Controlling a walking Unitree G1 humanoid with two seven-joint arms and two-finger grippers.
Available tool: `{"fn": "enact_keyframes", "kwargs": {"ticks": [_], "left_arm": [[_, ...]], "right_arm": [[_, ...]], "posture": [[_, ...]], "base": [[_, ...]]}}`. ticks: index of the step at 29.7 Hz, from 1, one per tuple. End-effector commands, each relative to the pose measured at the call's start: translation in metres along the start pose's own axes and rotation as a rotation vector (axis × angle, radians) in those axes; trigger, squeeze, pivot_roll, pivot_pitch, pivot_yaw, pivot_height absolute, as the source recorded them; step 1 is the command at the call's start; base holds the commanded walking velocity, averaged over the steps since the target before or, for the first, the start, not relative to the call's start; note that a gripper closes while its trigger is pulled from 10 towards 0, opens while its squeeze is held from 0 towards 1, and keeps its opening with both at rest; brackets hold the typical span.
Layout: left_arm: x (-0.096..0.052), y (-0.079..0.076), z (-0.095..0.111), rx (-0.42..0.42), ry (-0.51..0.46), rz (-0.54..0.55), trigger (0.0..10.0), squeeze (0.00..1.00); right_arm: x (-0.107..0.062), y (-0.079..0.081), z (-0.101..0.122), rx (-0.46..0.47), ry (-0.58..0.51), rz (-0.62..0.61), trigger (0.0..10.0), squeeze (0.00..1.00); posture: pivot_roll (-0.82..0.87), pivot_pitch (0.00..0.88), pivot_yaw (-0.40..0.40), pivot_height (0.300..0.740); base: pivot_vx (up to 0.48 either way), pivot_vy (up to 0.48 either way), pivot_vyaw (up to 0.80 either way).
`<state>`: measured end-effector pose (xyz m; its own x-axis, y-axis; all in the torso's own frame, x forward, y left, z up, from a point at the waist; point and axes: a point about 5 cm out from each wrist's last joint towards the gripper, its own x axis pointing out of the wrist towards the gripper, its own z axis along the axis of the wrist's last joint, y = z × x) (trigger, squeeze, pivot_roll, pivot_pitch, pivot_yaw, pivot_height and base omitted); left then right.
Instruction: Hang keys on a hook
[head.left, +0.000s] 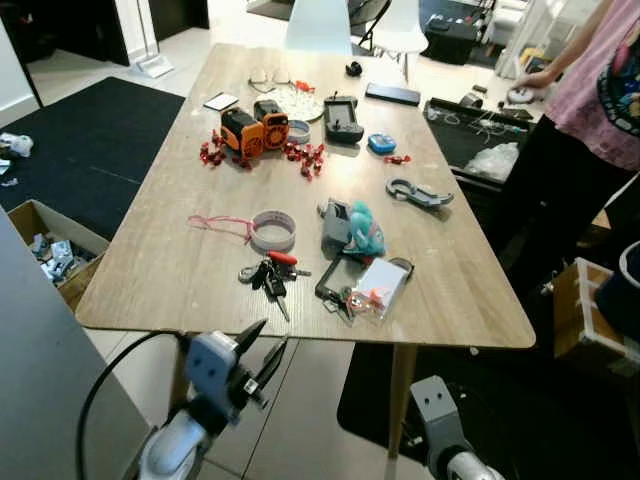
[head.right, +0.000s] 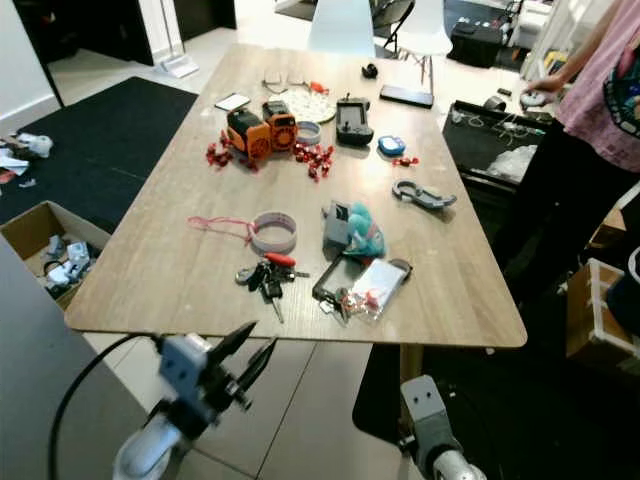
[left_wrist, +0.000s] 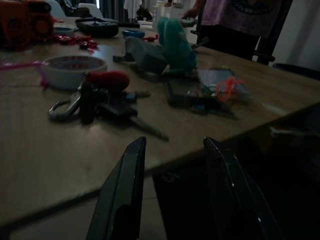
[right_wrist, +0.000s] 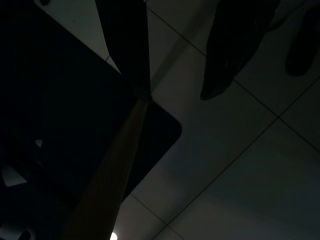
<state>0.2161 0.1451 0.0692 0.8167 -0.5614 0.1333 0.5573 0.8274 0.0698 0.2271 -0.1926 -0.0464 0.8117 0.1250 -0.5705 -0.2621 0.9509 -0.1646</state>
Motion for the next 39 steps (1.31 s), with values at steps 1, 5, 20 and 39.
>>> {"fn": "enact_keyframes", "kwargs": {"ticks": [1, 5, 20, 39], "left_arm": [[-0.011, 0.002, -0.005, -0.003, 0.02, 0.007, 10.0, 0.0], [-0.032, 0.003, -0.018, -0.016, 0.082, 0.052, 10.0, 0.0], [-0.09, 0.033, -0.087, -0.168, 0.423, 0.636, 10.0, 0.0], [-0.082, 0.008, -0.118, -0.223, 0.595, 0.631, 10.0, 0.0]], "right_arm": [[-0.004, -0.001, -0.01, 0.005, 0.044, -0.004, 10.0, 0.0], [-0.004, 0.001, -0.011, 0.006, 0.046, 0.0, 10.0, 0.0], [-0.009, 0.005, -0.023, 0.004, 0.089, 0.007, 10.0, 0.0], [-0.013, 0.012, -0.033, 0.027, 0.118, 0.0, 10.0, 0.0]], "posture": [[0.06, 0.041, -0.094, 0.74], [0.07, 0.034, -0.099, 0.74], [0.08, 0.03, -0.097, 0.74], [0.07, 0.048, -0.079, 0.74]], "base": [[0.0, 0.0, 0.0], [0.0, 0.0, 0.0], [0.0, 0.0, 0.0], [0.0, -0.013, 0.0]]}}
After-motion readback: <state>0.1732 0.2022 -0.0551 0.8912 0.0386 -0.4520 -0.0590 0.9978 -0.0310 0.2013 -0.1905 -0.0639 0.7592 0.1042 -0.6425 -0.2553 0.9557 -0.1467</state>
